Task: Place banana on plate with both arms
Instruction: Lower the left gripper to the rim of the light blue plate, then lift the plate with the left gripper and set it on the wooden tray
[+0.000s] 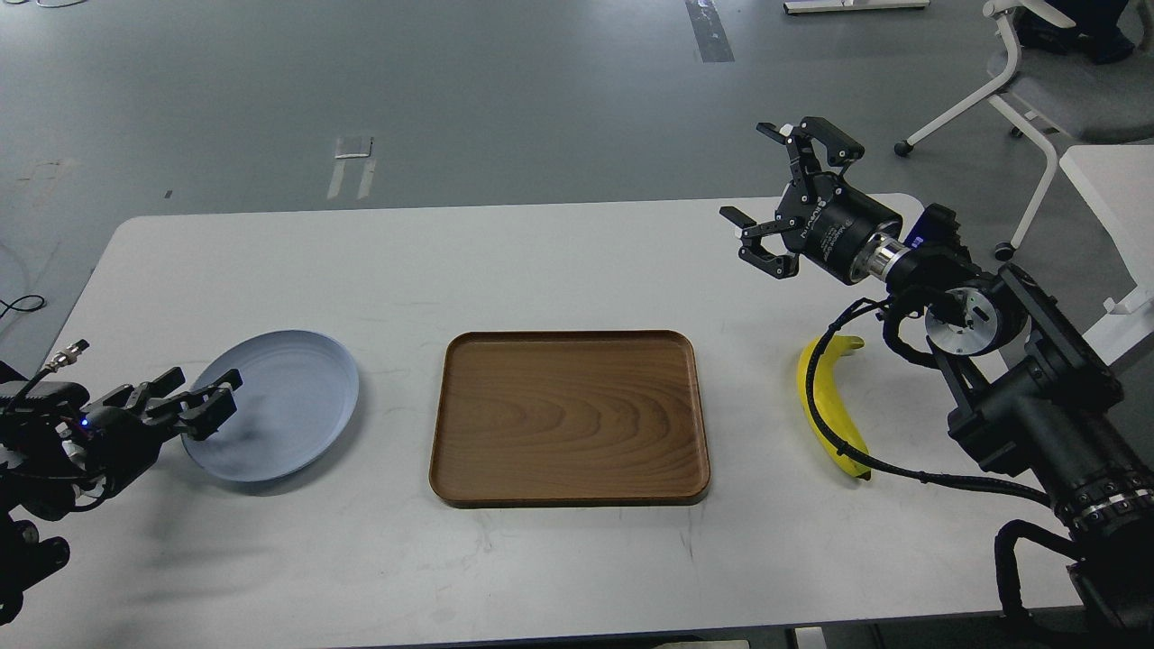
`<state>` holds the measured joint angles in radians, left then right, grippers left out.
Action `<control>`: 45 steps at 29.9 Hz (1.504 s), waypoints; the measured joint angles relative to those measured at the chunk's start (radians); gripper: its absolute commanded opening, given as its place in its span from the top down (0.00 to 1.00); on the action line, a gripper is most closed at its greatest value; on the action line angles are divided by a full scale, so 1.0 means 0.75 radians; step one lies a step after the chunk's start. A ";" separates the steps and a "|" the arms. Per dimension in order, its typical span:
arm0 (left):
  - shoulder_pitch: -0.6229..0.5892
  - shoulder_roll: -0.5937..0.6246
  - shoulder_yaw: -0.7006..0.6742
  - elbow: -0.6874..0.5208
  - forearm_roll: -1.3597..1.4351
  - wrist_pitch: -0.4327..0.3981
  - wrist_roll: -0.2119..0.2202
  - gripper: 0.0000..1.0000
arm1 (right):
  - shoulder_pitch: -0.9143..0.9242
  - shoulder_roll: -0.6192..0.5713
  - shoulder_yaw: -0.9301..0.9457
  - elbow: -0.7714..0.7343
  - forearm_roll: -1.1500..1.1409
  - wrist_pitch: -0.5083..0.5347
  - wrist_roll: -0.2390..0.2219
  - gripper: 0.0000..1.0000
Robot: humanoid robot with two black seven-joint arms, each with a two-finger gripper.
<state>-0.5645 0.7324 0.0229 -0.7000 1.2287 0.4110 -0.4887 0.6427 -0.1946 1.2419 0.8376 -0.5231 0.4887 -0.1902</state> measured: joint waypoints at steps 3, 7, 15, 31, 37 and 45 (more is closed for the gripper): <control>0.005 -0.001 0.000 0.003 0.000 0.000 0.000 0.38 | 0.000 0.000 -0.001 0.000 0.000 0.000 0.000 0.00; 0.021 0.000 0.000 0.003 -0.001 0.000 0.000 0.91 | 0.000 0.000 -0.003 0.000 -0.001 0.000 0.000 0.00; 0.046 0.001 0.000 0.015 -0.003 -0.002 0.000 1.00 | 0.000 0.000 -0.007 0.000 -0.004 0.000 0.000 0.00; -0.006 0.011 -0.005 0.015 -0.021 -0.084 0.000 1.00 | -0.008 0.001 0.003 0.004 -0.002 0.000 0.004 0.00; -0.112 0.006 -0.004 -0.144 -0.010 -0.095 0.000 1.00 | -0.010 -0.016 0.028 0.004 0.001 0.000 0.004 0.00; -0.265 -0.099 -0.005 -0.335 -0.010 -0.116 0.000 1.00 | -0.014 -0.048 0.032 0.010 0.002 0.000 0.004 0.00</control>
<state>-0.7632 0.6580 0.0194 -0.9510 1.2213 0.3237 -0.4885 0.6318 -0.2303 1.2657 0.8452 -0.5215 0.4887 -0.1870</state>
